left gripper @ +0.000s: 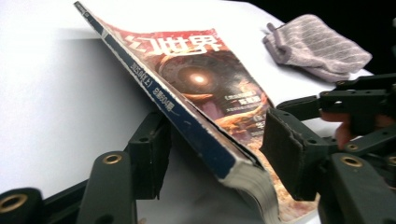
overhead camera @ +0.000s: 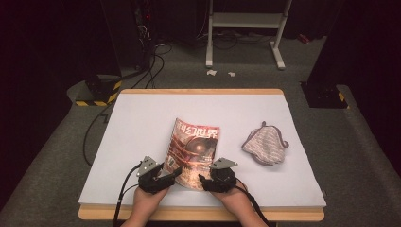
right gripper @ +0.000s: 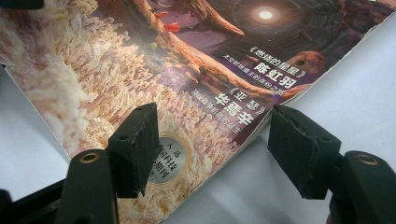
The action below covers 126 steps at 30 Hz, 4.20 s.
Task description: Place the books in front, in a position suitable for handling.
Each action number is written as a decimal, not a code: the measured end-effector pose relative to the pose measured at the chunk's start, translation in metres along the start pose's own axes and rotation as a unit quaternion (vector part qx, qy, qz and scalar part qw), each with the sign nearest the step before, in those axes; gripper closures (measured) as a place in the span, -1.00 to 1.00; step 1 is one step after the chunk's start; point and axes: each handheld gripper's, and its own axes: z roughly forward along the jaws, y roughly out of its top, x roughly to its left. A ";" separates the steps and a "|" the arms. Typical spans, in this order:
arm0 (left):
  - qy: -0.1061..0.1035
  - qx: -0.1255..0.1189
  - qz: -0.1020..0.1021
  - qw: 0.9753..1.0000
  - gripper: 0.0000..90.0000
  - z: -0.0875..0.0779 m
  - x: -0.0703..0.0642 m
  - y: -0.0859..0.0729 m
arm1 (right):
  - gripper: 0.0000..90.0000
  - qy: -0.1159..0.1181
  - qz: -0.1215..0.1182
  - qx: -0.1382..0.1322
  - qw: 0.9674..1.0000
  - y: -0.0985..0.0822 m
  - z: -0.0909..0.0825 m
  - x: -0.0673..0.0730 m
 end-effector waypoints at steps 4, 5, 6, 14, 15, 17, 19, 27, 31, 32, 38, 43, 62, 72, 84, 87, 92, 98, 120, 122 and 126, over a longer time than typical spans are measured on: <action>0.015 -0.006 -0.005 1.000 0.11 0.000 0.002 0.000 | -0.25 0.004 0.002 0.000 1.000 0.000 0.000 0.000; 0.020 -0.006 -0.003 1.000 0.15 0.000 0.002 -0.001 | -0.25 0.005 0.001 -0.001 1.000 0.000 0.001 0.000; 0.020 -0.006 -0.003 1.000 0.17 0.000 0.002 -0.001 | -0.25 0.005 0.001 0.000 1.000 0.000 0.001 0.000; 0.036 -0.011 -0.019 0.999 0.16 0.002 0.007 -0.001 | -0.23 0.006 -0.011 -0.004 1.000 0.000 0.002 0.006; 0.037 -0.011 -0.019 0.999 0.16 0.002 0.008 -0.002 | -0.23 0.007 -0.014 -0.005 1.000 0.000 0.002 0.007; 0.043 -0.011 -0.023 0.999 0.16 0.002 0.010 -0.002 | -0.23 0.009 -0.014 -0.004 1.000 0.000 0.002 0.008; 0.043 -0.010 -0.027 0.999 0.16 0.003 0.012 -0.002 | -0.23 0.014 -0.016 -0.005 1.000 0.000 0.003 0.008; 0.047 0.000 -0.044 0.998 0.47 0.003 0.024 0.000 | -0.08 0.021 -0.018 -0.011 1.000 -0.001 0.000 0.005; 0.050 0.003 -0.049 0.998 0.57 0.004 0.029 0.002 | -0.06 0.016 -0.016 -0.019 1.000 0.000 -0.008 -0.002; 0.050 0.002 -0.051 0.997 0.60 0.004 0.030 0.002 | -0.05 0.012 -0.014 -0.022 1.000 0.000 -0.009 -0.004; 0.054 -0.005 -0.039 0.998 0.80 0.001 0.037 0.005 | -0.05 -0.015 -0.014 -0.030 0.999 0.000 -0.019 -0.019; 0.048 -0.013 -0.023 0.998 0.84 -0.003 0.040 0.008 | -0.05 -0.039 -0.021 -0.025 0.999 -0.004 -0.031 -0.029; 0.036 -0.036 0.012 0.999 0.86 -0.005 0.035 0.013 | -0.05 -0.043 -0.003 -0.061 0.997 -0.026 -0.044 -0.037; 0.028 -0.067 0.027 0.997 0.87 -0.013 0.027 0.030 | -0.05 -0.054 0.009 -0.077 0.996 -0.025 -0.050 -0.042; 0.033 -0.106 0.043 0.993 0.87 -0.025 0.020 0.063 | -0.05 -0.057 0.013 -0.087 0.994 -0.026 -0.054 -0.045; 0.039 -0.117 0.041 0.992 0.87 -0.028 0.022 0.070 | -0.05 -0.058 0.014 -0.090 0.994 -0.026 -0.056 -0.046; 0.051 -0.125 0.049 0.990 0.87 -0.033 0.025 0.079 | -0.05 -0.059 0.018 -0.091 0.994 -0.026 -0.057 -0.047; 0.079 -0.143 0.057 0.985 0.87 -0.043 0.038 0.090 | -0.05 -0.059 0.017 -0.088 0.994 -0.026 -0.056 -0.046; 0.058 -0.122 0.076 0.988 0.87 -0.029 0.029 0.068 | -0.02 -0.049 0.010 -0.075 0.996 -0.027 -0.049 -0.043; 0.052 -0.115 0.082 0.989 0.87 -0.024 0.021 0.066 | -0.02 -0.048 0.013 -0.075 0.996 -0.027 -0.049 -0.043; 0.035 -0.100 0.087 0.991 0.87 -0.014 0.009 0.060 | -0.01 -0.047 0.013 -0.075 0.996 -0.028 -0.049 -0.043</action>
